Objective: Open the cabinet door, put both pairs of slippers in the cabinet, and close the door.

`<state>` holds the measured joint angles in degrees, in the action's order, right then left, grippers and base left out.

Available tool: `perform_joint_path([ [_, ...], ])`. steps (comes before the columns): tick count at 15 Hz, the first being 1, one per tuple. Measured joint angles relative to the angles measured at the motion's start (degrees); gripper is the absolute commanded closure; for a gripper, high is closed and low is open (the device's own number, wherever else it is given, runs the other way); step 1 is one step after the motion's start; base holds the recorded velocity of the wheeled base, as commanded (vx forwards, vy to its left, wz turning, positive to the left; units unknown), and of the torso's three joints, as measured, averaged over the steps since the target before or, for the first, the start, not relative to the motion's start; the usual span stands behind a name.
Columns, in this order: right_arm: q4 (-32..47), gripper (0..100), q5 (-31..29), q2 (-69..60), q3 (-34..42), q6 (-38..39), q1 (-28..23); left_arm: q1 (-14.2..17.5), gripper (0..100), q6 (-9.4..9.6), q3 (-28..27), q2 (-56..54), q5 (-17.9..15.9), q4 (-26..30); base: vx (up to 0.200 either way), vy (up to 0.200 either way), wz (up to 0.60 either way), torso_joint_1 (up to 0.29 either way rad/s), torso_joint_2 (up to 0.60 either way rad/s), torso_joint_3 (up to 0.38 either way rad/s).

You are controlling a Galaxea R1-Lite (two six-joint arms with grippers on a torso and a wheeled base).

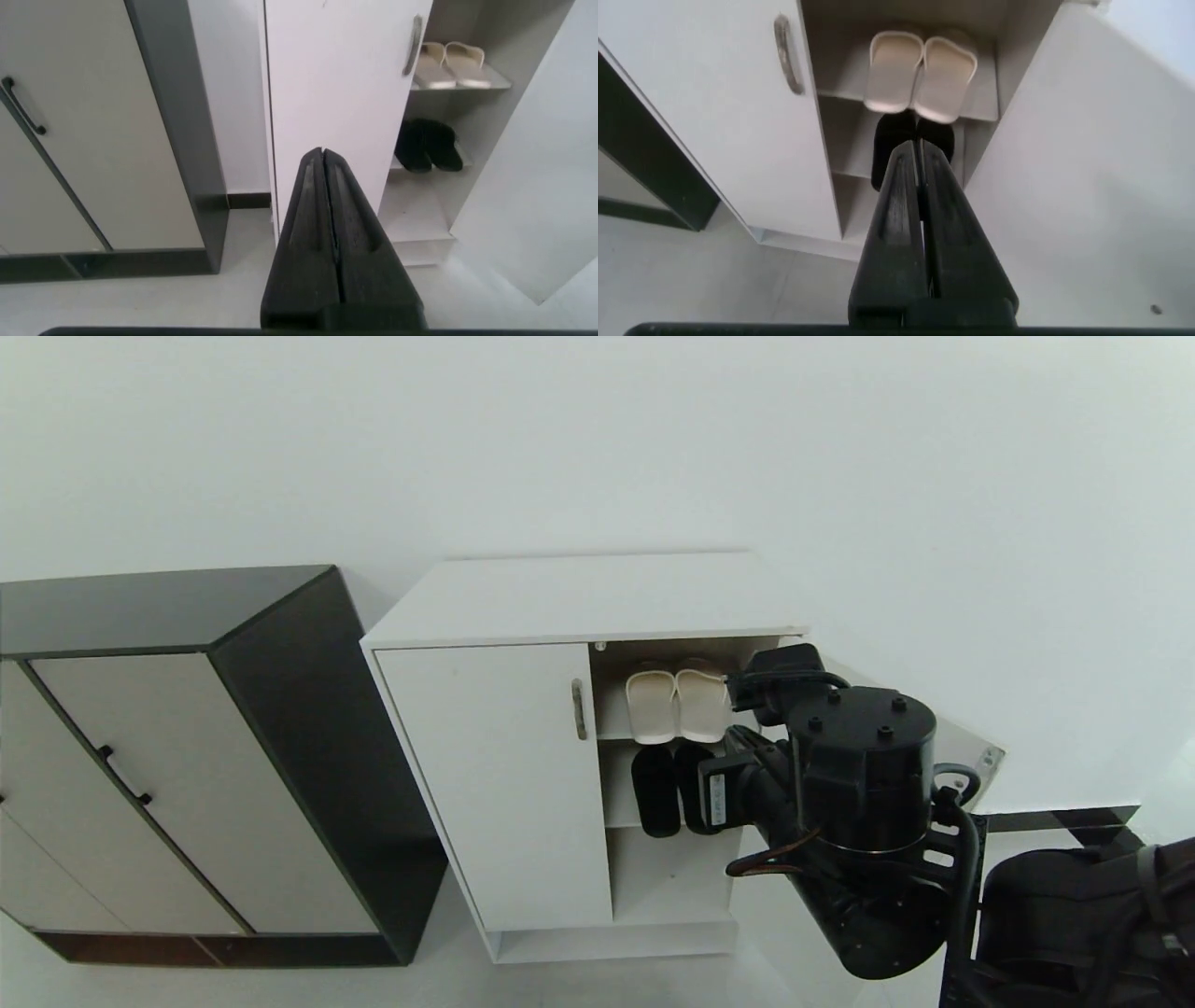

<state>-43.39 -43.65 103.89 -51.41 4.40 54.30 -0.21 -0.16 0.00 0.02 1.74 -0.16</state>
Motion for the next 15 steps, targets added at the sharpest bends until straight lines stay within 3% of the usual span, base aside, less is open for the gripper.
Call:
perform_joint_path([
  [9,0.0,100,0.0,0.0,0.1,-0.1,-0.2,0.0,100,-0.05,0.0,0.0,0.0,0.0,0.000,0.000,0.00,0.239,-0.55,-0.313],
  [15,-0.1,100,1.2,0.0,0.8,-0.1,-0.3,0.0,100,-0.06,0.0,0.0,0.0,0.0,0.000,0.000,0.00,0.018,-0.03,-0.018],
])
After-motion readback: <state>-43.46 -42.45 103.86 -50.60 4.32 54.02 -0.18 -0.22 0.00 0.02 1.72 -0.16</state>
